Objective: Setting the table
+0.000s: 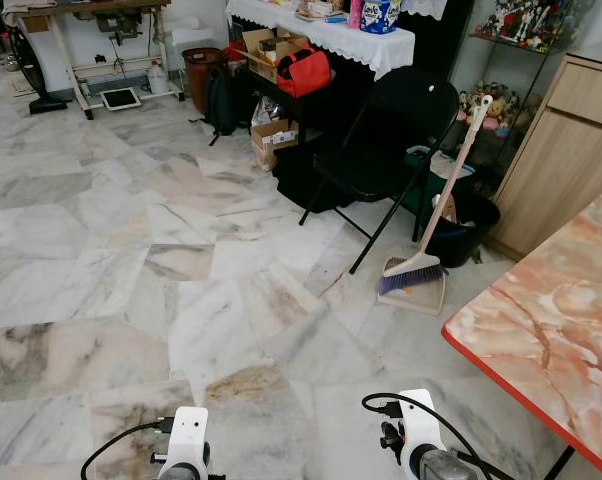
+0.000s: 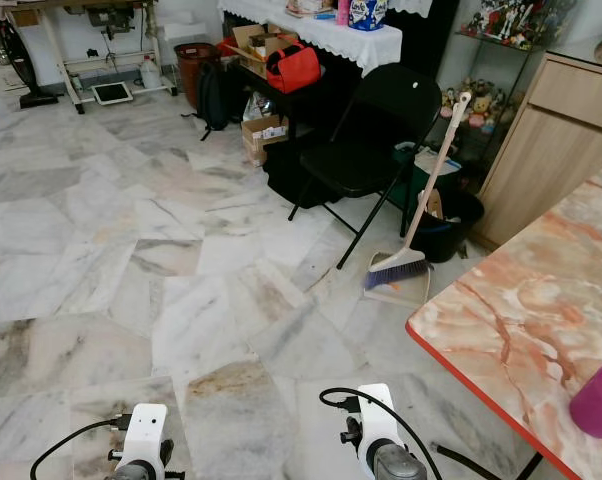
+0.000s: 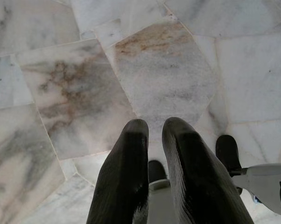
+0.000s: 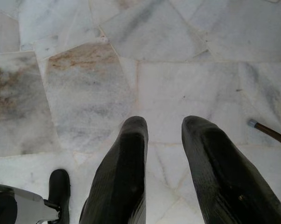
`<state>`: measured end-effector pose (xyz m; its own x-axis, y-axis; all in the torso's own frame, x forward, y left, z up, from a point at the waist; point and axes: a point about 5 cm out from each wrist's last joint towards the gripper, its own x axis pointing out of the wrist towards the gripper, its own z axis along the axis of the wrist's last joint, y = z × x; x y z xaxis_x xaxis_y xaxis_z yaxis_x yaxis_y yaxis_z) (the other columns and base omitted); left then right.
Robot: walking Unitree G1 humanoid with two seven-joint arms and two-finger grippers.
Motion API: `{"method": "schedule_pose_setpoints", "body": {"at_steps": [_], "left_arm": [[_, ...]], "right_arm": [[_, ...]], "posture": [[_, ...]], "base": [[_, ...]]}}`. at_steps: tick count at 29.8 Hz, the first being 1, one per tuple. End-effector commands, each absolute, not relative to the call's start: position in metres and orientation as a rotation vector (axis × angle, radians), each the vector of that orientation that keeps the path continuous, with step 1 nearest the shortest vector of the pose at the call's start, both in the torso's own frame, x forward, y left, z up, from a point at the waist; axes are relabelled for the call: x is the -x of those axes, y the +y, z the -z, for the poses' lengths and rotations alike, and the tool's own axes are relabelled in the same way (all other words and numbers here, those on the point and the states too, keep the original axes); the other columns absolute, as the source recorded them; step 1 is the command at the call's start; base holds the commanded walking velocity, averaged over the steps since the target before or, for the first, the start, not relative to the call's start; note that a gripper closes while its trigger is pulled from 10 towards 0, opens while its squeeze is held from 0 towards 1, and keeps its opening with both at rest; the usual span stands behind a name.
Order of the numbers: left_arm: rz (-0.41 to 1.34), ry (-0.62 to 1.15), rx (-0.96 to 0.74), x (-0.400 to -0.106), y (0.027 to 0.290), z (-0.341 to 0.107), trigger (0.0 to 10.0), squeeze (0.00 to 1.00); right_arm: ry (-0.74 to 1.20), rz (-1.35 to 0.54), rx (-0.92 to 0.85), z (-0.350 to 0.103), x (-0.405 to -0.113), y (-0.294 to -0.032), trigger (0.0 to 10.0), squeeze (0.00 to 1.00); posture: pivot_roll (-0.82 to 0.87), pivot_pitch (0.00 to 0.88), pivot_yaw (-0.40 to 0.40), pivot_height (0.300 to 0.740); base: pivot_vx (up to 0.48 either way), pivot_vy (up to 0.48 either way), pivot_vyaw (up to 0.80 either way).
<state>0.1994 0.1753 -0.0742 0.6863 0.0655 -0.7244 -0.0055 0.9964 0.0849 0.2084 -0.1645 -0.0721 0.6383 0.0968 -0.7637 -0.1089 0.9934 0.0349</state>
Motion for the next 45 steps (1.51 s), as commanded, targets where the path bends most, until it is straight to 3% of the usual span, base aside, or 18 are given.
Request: {"method": "schedule_pose_setpoints", "body": {"at_steps": [1,45], "left_arm": [[-0.044,0.823,-0.081,-0.1982,0.1763,0.075,10.0,0.0],[-0.038,0.813,-0.079,-0.2004,0.1771,0.0736,10.0,0.0]], "right_arm": [[0.861,-0.115,0.021,0.0693,-0.2136,-0.1647,10.0,0.0],[0.861,-0.093,0.015,0.0689,-0.2148,-0.1638,10.0,0.0]], "posture": [[0.08,0.0,-0.041,0.74],[0.08,0.0,-0.024,0.74]], "base": [[0.0,0.0,-0.66],[0.0,0.043,-0.66]]}}
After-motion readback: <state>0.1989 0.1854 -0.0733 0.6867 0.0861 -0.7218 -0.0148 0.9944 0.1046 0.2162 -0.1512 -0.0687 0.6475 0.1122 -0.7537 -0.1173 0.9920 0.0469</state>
